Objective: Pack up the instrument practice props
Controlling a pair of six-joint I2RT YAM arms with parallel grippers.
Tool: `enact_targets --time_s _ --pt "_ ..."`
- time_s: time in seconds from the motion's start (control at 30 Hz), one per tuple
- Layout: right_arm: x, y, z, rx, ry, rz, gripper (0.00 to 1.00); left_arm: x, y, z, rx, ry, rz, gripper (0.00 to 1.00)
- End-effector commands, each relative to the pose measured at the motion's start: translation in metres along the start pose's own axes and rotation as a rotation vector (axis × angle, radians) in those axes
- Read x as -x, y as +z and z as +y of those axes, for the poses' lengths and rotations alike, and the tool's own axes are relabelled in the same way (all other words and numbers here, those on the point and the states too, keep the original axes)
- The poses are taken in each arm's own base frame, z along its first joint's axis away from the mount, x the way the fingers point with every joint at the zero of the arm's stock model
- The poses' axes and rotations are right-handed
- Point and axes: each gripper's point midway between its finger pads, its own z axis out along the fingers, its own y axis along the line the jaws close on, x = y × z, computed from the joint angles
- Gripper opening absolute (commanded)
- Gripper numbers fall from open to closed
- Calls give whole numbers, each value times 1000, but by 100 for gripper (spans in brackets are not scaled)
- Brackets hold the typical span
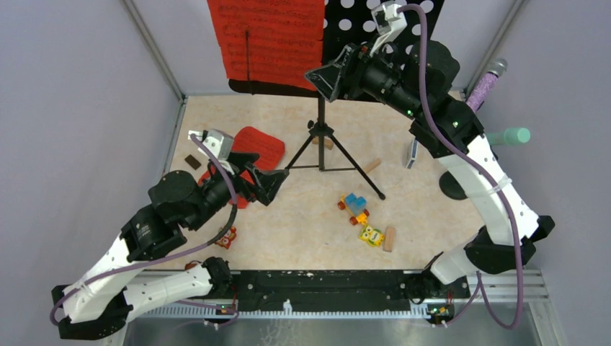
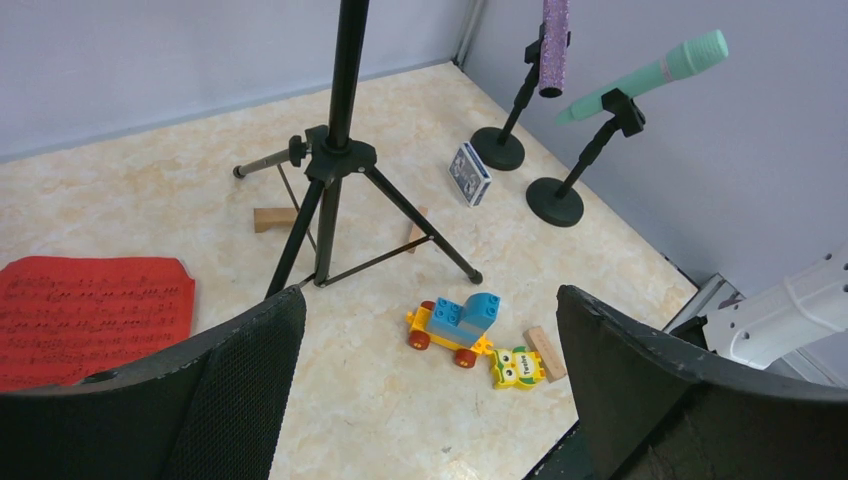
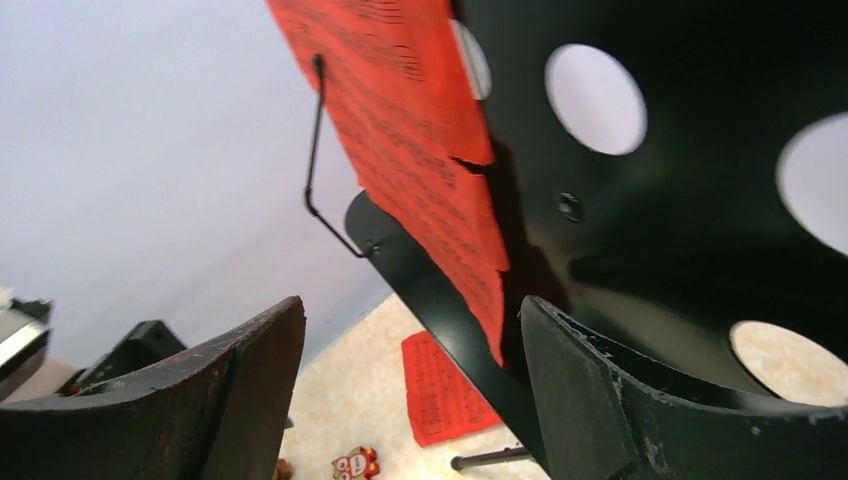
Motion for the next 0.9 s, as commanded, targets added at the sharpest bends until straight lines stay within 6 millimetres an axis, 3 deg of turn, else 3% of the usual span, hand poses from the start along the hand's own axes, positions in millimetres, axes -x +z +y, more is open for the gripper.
enact_targets --time_s 0.0,0.53,0.87 --pt "15 -5 -18 -115 62 -63 78 8 -5 3 13 -17 -37 99" --pt "-14 21 -38 -165 58 -3 75 8 -2 3 17 -18 -40 99" --pt "-31 42 -37 -127 108 23 74 5 -3 3 13 -27 -35 99"
